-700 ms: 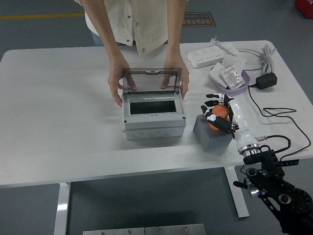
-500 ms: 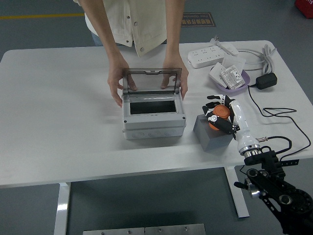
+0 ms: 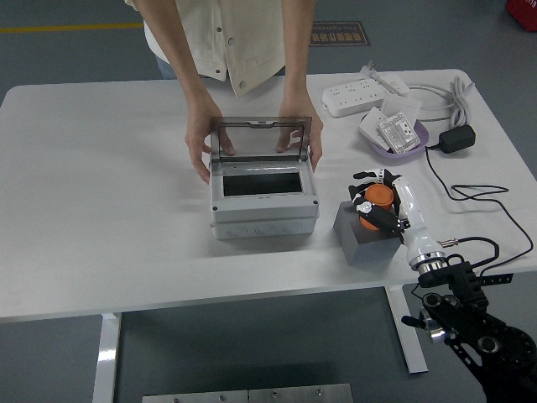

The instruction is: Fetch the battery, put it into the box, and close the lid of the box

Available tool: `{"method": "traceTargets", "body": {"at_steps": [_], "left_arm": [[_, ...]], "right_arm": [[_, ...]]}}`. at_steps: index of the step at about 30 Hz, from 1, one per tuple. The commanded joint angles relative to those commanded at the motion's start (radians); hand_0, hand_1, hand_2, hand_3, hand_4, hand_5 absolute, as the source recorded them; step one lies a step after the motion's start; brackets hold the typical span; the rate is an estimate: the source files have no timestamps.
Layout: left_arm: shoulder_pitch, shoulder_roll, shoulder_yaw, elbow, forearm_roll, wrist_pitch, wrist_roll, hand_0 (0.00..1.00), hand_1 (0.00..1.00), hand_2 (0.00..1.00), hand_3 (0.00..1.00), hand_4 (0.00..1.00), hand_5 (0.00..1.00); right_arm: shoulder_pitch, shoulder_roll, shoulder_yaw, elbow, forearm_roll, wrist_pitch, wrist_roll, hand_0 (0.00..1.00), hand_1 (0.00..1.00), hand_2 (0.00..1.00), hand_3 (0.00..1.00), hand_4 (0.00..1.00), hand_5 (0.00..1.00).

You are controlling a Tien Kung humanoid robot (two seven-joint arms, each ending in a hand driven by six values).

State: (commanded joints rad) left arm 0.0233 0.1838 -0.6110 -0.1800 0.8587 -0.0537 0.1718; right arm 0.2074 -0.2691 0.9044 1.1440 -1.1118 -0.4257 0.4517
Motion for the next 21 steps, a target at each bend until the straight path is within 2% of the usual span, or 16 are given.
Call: {"method": "traceTargets", "body": {"at_steps": [1,6,7,12,13,18,19,21], "left_arm": [[0.000,0.000,0.002,0.000,-0.002,0.000,-0.001,0.643,0.747,0.617,0.554,0.703,0.238],[0.000,0.002,0.008,0.000,-0.008,0.002,-0.003,0.643,0.747,0.617,0.554,0.703,0.238],[0.000,0.002,0.008,0.000,-0.009,0.003,-0.004,0.643,0.747,0.617,0.554,0.703,0.238],[0.001,0.003,0.006,0.000,-0.007,0.005,-0.006,0.643,0.747,0.617,0.554,0.703,0.238],[0.001,0.002,0.006,0.000,-0.006,0.005,-0.006,0.643,0.747,0.617,0.554,0.704,0.238],[0.003,0.002,0.004,0.000,-0.006,0.008,-0.008,0.643,0.747,0.617,0.554,0.704,0.238],[0.003,0.002,0.005,0.000,-0.006,0.008,-0.009,0.643,0.747,0.617,0.554,0.703,0.238],[0.004,0.002,0.003,0.000,-0.004,0.009,-0.009,0.643,0.747,0.617,0.554,0.703,0.238]], "right_arm": [[0.000,0.000,0.000,0.000,0.000,-0.001,-0.001,0.384,0.414,0.444,0.536,0.346,0.199],[-0.001,0.001,-0.003,-0.001,-0.004,-0.008,-0.007,0.384,0.414,0.444,0.536,0.346,0.199],[-0.001,0.001,-0.003,-0.001,-0.005,-0.009,-0.008,0.336,0.366,0.381,0.435,0.002,0.037],[-0.001,0.001,-0.007,-0.003,-0.016,-0.017,-0.019,0.336,0.366,0.381,0.435,0.002,0.037],[-0.002,0.001,-0.007,-0.003,-0.019,-0.019,-0.021,0.295,0.321,0.344,0.363,0.002,0.002],[0.000,0.000,-0.008,-0.002,-0.037,-0.026,-0.033,0.295,0.321,0.344,0.363,0.002,0.002],[0.000,0.000,-0.008,-0.002,-0.042,-0.027,-0.036,0.285,0.305,0.328,0.287,0.002,0.002],[0.001,0.000,-0.008,-0.001,-0.054,-0.030,-0.041,0.285,0.305,0.328,0.287,0.002,0.002]]}}
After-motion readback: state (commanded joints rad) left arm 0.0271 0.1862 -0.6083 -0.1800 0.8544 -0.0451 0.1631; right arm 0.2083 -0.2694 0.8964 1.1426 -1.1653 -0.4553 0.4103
